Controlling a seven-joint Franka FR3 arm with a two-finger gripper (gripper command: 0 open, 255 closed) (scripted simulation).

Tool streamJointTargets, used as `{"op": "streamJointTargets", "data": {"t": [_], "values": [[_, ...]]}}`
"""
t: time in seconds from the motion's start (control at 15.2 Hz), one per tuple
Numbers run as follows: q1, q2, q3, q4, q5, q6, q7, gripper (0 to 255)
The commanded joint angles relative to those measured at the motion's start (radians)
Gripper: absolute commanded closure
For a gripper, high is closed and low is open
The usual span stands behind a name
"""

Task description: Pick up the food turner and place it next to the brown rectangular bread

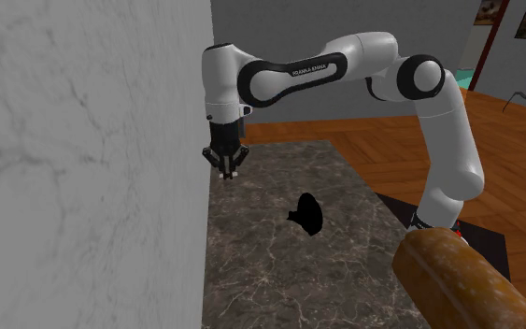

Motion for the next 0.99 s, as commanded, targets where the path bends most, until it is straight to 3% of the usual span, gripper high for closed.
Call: {"op": "streamJointTargets", "data": {"t": [0.0, 0.92], "values": [[0.004, -0.001, 0.001, 0.026, 0.001, -0.027, -0.001, 255], [0.066, 0.042, -0.002, 0.279, -0.019, -0.232, -0.001, 255]]}}
